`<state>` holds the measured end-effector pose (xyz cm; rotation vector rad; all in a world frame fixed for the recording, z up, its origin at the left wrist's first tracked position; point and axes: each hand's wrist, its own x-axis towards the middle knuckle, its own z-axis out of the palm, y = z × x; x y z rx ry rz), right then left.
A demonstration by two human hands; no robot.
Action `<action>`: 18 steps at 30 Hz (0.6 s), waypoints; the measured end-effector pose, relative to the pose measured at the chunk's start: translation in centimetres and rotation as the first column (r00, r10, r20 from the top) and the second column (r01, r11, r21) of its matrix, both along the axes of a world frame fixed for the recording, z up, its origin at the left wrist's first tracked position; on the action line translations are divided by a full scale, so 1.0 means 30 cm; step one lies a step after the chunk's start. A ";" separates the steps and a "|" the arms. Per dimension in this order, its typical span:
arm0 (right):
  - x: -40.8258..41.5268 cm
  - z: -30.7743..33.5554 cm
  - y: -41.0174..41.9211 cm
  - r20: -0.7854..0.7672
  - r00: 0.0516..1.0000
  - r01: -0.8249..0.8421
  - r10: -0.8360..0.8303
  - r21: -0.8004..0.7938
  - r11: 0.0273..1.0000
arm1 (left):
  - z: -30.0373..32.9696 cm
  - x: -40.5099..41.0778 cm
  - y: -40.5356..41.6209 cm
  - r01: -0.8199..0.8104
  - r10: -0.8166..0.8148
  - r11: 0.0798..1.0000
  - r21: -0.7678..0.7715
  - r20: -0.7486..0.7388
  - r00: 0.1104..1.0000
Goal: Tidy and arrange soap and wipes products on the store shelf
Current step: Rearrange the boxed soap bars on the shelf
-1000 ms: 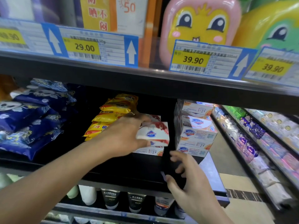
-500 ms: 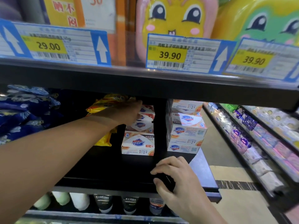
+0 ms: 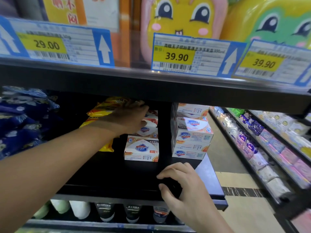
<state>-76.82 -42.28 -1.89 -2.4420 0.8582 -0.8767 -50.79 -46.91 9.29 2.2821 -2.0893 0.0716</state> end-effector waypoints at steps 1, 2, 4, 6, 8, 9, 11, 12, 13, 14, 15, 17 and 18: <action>-0.002 -0.002 -0.001 0.031 1.000 -0.004 0.003 0.012 1.000 | -0.004 -0.012 0.024 0.000 0.000 0.999 -0.047 0.002 1.000; -0.003 -0.003 0.000 0.066 0.998 -0.006 0.004 0.032 0.999 | -0.009 -0.033 0.065 0.016 -0.019 0.994 -0.105 -0.027 0.999; -0.001 0.000 0.000 0.180 0.984 -0.003 -0.012 0.082 0.997 | -0.050 -0.067 0.168 0.054 -0.080 0.976 -0.213 -0.119 0.990; -0.002 0.011 -0.003 0.319 0.945 0.045 -0.072 0.091 0.995 | -0.118 -0.095 0.292 0.078 -0.145 0.950 -0.302 -0.205 0.968; -0.017 0.033 -0.022 0.389 0.907 0.173 -0.160 0.000 0.985 | -0.189 -0.107 0.394 0.059 -0.159 0.932 -0.359 -0.257 0.953; -0.029 0.050 -0.039 0.396 0.893 0.258 -0.216 -0.056 0.964 | -0.225 -0.110 0.430 0.041 -0.155 0.927 -0.374 -0.278 0.948; -0.055 0.093 -0.086 0.368 0.867 0.407 -0.335 -0.139 0.903 | -0.288 -0.115 0.478 -0.008 -0.127 0.919 -0.395 -0.317 0.940; -0.063 0.119 -0.113 0.331 0.866 0.442 -0.375 -0.156 0.884 | -0.315 -0.116 0.491 -0.033 -0.113 0.911 -0.412 -0.326 0.938; -0.068 0.142 -0.140 0.267 0.875 0.453 -0.404 -0.159 0.877 | -0.340 -0.114 0.498 -0.055 -0.104 0.900 -0.433 -0.334 0.937; -0.066 0.160 -0.162 0.182 0.887 0.452 -0.424 -0.156 0.878 | -0.359 -0.113 0.503 -0.076 -0.089 0.900 -0.430 -0.351 0.932; -0.060 0.173 -0.178 0.095 0.896 0.443 -0.433 -0.147 0.885 | -0.371 -0.113 0.505 -0.090 -0.077 0.901 -0.425 -0.360 0.930; -0.047 0.185 -0.196 -0.011 0.907 0.417 -0.420 -0.104 0.903 | -0.386 -0.110 0.502 -0.108 -0.067 0.902 -0.417 -0.383 0.921; -0.043 0.184 -0.203 -0.026 0.911 0.408 -0.411 -0.087 0.909 | -0.388 -0.109 0.501 -0.120 -0.060 0.903 -0.413 -0.397 0.916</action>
